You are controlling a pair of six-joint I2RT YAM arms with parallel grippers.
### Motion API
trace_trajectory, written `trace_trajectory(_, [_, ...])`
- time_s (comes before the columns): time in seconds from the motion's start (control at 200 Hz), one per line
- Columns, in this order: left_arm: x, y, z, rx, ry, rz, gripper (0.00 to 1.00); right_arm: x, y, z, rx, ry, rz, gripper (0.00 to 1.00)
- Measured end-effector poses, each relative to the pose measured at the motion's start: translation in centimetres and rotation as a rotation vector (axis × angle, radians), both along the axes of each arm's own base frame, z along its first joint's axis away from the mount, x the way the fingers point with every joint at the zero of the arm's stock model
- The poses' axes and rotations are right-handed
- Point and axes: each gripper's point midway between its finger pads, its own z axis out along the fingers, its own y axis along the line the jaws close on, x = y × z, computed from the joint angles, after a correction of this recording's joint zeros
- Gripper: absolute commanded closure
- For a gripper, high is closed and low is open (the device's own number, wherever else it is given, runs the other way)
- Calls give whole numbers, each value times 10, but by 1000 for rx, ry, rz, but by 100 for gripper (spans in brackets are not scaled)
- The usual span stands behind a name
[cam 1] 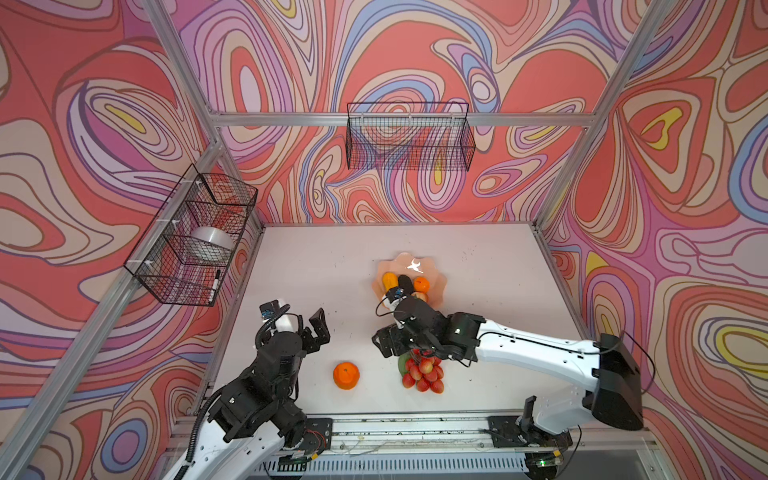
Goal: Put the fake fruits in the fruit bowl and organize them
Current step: 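Reach the right gripper to the large orange near the robot and grasp it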
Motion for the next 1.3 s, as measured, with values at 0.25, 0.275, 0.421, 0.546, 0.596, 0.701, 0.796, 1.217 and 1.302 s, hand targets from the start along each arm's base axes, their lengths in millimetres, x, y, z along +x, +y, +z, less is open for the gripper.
trace_trajectory(0.25, [-18,28,2,-35,-44,92,0,-69,67,-45,-26,54,176,8])
trace_trajectory(0.275, [-19,30,1,-31,-42,100,0,-72,71,-48,-31,55,183,7])
trace_trajectory(0.421, [-23,37,-4,-12,-27,124,0,-74,90,-60,-54,51,173,7])
trace_trajectory(0.546, [-26,40,-6,-2,-16,134,0,-64,86,-70,-97,30,116,6])
trace_trajectory(0.596, [-27,41,-7,-2,-16,135,0,-60,84,-73,-121,18,92,6])
trace_trajectory(0.701, [-27,42,-7,5,-14,140,0,-54,84,-77,-150,0,69,6])
trace_trajectory(0.796, [-28,43,-8,9,-12,146,0,-51,88,-82,-163,-3,62,6])
trace_trajectory(1.217, [-30,46,-9,12,-7,155,0,-51,91,-103,-183,34,25,42])
trace_trajectory(1.302, [-30,46,-9,11,-7,153,0,-50,90,-103,-183,36,15,51])
